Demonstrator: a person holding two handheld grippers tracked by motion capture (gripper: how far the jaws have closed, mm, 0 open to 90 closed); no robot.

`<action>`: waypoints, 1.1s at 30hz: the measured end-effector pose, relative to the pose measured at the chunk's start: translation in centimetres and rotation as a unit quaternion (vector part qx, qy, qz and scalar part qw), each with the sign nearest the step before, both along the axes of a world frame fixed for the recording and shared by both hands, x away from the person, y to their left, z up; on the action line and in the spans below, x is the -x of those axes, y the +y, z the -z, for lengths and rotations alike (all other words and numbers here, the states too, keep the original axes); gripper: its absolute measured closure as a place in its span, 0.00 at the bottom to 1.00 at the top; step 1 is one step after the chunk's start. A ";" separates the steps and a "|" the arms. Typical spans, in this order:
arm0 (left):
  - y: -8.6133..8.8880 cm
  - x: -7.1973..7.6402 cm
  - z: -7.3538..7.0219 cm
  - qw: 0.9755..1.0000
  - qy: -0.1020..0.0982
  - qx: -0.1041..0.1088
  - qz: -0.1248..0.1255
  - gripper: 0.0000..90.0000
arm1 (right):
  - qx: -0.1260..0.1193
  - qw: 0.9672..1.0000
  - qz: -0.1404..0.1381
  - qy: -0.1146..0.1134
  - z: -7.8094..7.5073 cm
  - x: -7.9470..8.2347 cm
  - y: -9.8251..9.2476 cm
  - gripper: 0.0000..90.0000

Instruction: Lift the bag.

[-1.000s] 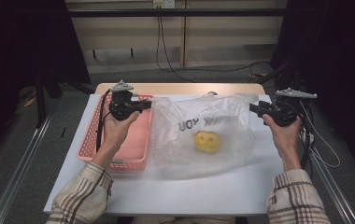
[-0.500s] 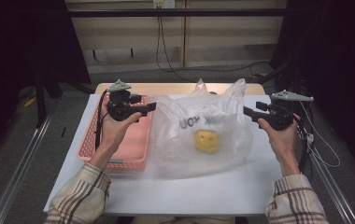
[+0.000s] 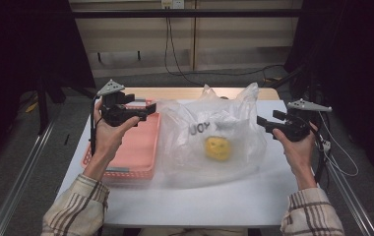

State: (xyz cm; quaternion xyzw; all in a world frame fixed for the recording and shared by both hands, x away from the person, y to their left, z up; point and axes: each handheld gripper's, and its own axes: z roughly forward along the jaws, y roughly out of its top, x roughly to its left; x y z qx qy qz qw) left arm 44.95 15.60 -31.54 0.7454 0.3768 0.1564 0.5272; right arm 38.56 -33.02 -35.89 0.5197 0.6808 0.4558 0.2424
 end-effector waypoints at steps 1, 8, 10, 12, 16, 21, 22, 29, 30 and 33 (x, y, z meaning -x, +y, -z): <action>0.0 0.2 0.0 1.000 -0.001 -0.002 0.001 0.06 | 0.000 1.000 -0.001 0.003 0.1 0.1 0.0 0.28; -0.2 1.7 0.1 1.000 -0.007 -0.023 0.019 0.09 | -0.003 1.000 0.000 0.003 0.5 1.2 0.2 0.21; -0.1 2.2 0.2 0.999 -0.010 -0.026 0.018 0.09 | -0.002 1.000 0.000 0.005 0.6 1.6 0.3 0.18; 0.0 2.7 0.3 0.999 -0.015 -0.029 0.022 0.07 | -0.002 1.000 -0.001 0.005 0.7 2.0 0.4 0.16; 0.2 3.6 0.6 0.999 -0.003 -0.042 0.016 0.06 | -0.004 1.000 -0.005 0.006 0.9 3.0 0.6 0.15; 0.2 5.0 0.9 0.998 0.000 -0.044 0.034 0.06 | -0.011 1.000 -0.015 0.003 0.8 4.1 1.4 0.15; 0.3 5.2 1.0 0.998 0.001 -0.046 0.038 0.06 | -0.007 1.000 -0.014 0.004 0.8 4.3 1.6 0.15; 0.4 7.0 2.0 0.997 0.000 -0.054 0.060 0.05 | 0.026 1.000 -0.013 0.010 1.0 5.7 3.4 0.10; 0.4 7.3 2.2 0.997 0.000 -0.057 0.057 0.05 | 0.024 1.000 -0.014 0.010 1.1 5.9 3.6 0.11; 0.5 8.1 2.9 0.996 0.004 -0.062 0.058 0.06 | 0.016 1.000 -0.022 0.012 1.4 6.7 4.1 0.11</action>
